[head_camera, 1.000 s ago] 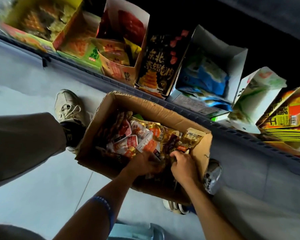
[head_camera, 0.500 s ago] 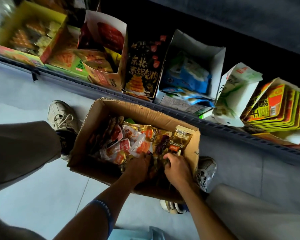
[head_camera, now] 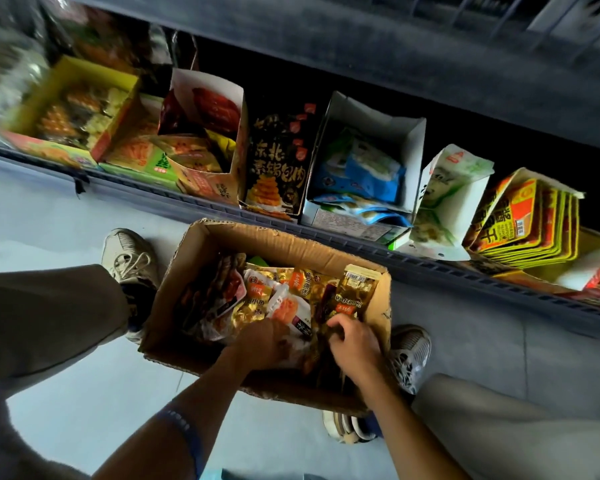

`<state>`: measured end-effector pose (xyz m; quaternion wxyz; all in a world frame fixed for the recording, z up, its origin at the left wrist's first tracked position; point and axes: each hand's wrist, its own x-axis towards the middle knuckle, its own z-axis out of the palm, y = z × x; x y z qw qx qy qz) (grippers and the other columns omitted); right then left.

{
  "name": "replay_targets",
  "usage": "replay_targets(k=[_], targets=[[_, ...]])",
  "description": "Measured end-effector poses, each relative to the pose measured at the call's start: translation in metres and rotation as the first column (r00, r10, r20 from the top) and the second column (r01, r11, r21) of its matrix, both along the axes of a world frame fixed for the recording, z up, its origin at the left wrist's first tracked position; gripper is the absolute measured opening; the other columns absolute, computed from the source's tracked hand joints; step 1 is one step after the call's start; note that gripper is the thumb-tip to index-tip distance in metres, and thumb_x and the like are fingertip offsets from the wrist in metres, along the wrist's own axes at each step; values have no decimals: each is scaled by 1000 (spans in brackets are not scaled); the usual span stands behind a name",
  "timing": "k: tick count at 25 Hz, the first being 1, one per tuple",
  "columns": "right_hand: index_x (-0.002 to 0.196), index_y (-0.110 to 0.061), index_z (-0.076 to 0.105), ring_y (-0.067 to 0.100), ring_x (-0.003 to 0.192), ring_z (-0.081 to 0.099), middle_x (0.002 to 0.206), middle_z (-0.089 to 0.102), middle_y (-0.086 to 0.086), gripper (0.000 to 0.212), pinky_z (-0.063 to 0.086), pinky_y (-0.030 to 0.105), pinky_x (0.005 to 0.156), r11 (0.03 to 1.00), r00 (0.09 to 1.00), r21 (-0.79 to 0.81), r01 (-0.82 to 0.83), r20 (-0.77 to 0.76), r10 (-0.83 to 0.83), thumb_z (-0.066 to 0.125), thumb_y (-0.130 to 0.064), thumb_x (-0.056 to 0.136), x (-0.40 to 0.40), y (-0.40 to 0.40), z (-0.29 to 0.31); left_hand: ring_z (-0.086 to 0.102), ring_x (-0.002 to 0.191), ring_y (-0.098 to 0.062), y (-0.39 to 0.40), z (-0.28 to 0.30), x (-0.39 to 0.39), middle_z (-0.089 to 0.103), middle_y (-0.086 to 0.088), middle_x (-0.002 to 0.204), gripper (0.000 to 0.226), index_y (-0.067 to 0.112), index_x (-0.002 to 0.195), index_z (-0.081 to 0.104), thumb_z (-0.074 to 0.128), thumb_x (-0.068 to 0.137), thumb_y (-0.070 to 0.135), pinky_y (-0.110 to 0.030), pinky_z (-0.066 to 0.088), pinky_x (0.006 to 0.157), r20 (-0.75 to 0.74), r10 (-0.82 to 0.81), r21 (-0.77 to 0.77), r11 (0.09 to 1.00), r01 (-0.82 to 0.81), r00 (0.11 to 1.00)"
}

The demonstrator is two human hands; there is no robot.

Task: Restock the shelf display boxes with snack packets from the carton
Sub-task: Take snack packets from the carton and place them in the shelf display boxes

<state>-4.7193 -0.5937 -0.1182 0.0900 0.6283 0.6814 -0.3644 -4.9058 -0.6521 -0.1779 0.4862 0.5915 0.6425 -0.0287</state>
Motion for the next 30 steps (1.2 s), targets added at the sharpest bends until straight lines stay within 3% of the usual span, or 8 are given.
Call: replay_targets(k=[3,5,8,10,13,17,22,30], targets=[[116,-31,64,7,104,57,120,64,-12,25,39,17,70,987,986,19,162,-32,-162,56,-18,97,-7,9,14,63,115,-27,12,44,-38,67,-9,119,41,8,122,64,70,88,30,-41,50,98,250,233,16,969,-245,940],[112,-31,66,6,97,58,117,67,-9,19,39,16,65,965,959,-26,260,-113,-261,57,-23,96,-16,12,23,70,101,-29,14,77,-62,73,-13,108,36,4,115,65,77,84,17,-44,58,88,539,456,-72,863,-500,709],[110,-25,69,20,93,69,106,75,0,25,55,36,83,758,606,-431,490,-457,-651,66,-41,90,-36,10,49,72,90,-34,10,120,-68,73,-23,103,30,-4,110,65,74,84,9,-46,60,81,668,643,-178,627,-759,375],[117,-24,67,25,103,69,109,75,2,52,51,46,96,679,398,-647,346,-554,-731,76,-54,75,-49,4,71,72,90,-34,6,140,-61,72,-25,107,28,-3,114,65,67,88,6,-43,60,79,721,677,-291,488,-823,146],[122,-21,64,25,102,71,109,75,5,57,51,43,97,799,459,-583,145,-676,-577,81,-34,69,-66,-6,105,73,86,-31,-1,164,-52,73,-22,105,29,-2,116,63,63,88,6,-41,60,73,745,667,-400,429,-810,-14],[118,-15,67,23,93,73,100,77,3,39,56,43,92,917,566,-334,217,-723,-397,78,-11,80,-64,11,155,74,78,-29,7,202,-46,74,-22,99,25,-4,114,64,62,90,5,-39,62,64,775,630,-389,410,-825,-53],[117,-17,68,33,101,70,109,74,12,39,54,50,89,801,107,-507,320,-820,-562,74,-18,78,-35,31,223,73,88,-30,22,248,-53,71,-23,110,37,-1,117,65,67,81,7,-43,62,78,824,539,-401,336,-852,-175],[111,-22,69,21,92,75,101,77,1,30,59,42,74,852,198,-259,455,-903,-381,77,-25,82,-33,31,278,69,105,-38,32,306,-2,71,-21,113,60,4,124,54,74,70,-15,-47,59,86,858,433,-160,736,-657,276]])
